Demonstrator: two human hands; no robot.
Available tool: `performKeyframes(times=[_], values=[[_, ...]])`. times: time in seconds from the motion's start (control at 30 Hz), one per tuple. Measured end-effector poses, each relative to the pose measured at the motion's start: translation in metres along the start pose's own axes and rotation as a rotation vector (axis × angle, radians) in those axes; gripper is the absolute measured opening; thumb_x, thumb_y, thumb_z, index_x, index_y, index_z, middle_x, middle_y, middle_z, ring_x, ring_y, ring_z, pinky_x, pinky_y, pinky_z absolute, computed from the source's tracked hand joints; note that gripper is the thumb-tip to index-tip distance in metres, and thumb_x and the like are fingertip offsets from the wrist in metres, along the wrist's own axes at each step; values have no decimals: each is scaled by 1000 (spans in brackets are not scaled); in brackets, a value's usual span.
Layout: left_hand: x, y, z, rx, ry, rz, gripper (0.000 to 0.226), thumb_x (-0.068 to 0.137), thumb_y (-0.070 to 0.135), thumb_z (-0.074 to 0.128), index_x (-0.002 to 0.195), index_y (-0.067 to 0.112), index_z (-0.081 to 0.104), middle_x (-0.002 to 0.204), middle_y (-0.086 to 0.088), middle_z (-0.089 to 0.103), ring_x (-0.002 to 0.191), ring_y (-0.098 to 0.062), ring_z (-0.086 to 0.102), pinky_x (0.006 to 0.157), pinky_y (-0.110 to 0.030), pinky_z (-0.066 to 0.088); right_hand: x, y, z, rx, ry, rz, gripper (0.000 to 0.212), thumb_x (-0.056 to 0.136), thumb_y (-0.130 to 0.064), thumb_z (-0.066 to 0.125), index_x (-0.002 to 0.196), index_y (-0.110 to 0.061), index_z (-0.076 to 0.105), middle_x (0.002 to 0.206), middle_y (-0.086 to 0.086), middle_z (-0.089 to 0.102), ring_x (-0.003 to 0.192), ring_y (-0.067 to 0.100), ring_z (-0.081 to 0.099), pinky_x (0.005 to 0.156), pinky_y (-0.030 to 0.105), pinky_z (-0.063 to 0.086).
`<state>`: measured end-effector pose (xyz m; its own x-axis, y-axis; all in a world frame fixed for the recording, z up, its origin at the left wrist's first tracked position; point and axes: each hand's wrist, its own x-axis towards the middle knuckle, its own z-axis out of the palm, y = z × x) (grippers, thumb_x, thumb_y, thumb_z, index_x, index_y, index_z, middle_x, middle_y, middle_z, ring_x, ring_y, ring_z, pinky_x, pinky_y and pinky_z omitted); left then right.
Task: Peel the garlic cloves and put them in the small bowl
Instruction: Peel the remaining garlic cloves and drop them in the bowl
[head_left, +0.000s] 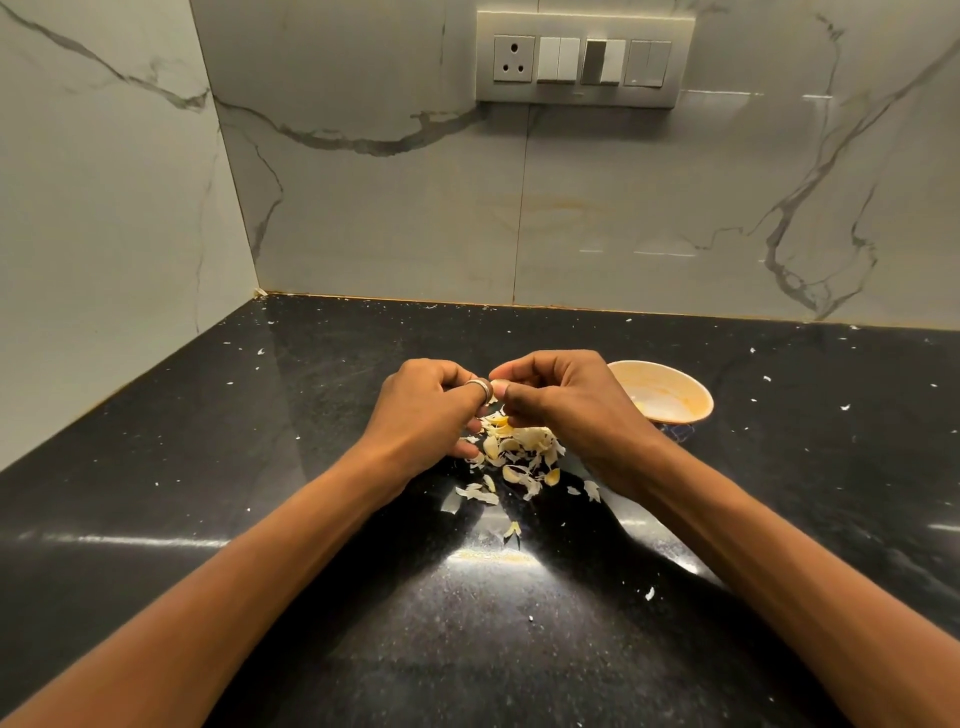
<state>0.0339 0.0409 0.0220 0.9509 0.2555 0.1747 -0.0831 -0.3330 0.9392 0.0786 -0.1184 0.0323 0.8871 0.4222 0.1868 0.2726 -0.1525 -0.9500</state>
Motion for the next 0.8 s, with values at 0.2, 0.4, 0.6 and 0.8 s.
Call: performKeyframes(times=[0.2, 0.4, 0.6, 0.8], values=[[-1, 2, -2, 36, 6, 32, 15, 94, 14, 60, 85, 9, 72, 80, -8, 70, 67, -12, 68, 58, -33, 60, 0, -2, -2, 88, -48, 69, 13, 93, -4, 67, 103, -3, 75, 88, 11, 73, 78, 12, 66, 70, 23, 56], [1, 0, -5, 84, 46, 65, 24, 98, 19, 56, 82, 6, 68, 74, -10, 67, 58, -8, 66, 51, -28, 57, 2, -4, -4, 187, -48, 139, 9, 92, 0, 66, 97, -1, 73, 78, 6, 65, 69, 11, 60, 63, 21, 52], [3, -1, -7, 99, 62, 208, 9, 88, 18, 76, 88, 16, 68, 78, -4, 71, 66, -16, 71, 52, -32, 60, 2, -1, -6, 132, -43, 94, 9, 93, -8, 70, 99, -2, 73, 80, 4, 67, 73, 8, 61, 64, 20, 53], [0, -2, -7, 97, -17, 289, 12, 89, 13, 75, 99, 19, 78, 70, 7, 74, 60, -5, 69, 56, -25, 58, 1, -2, -6, 185, -30, 65, 14, 95, -8, 65, 104, 1, 71, 98, 22, 74, 84, 21, 71, 71, 23, 60]])
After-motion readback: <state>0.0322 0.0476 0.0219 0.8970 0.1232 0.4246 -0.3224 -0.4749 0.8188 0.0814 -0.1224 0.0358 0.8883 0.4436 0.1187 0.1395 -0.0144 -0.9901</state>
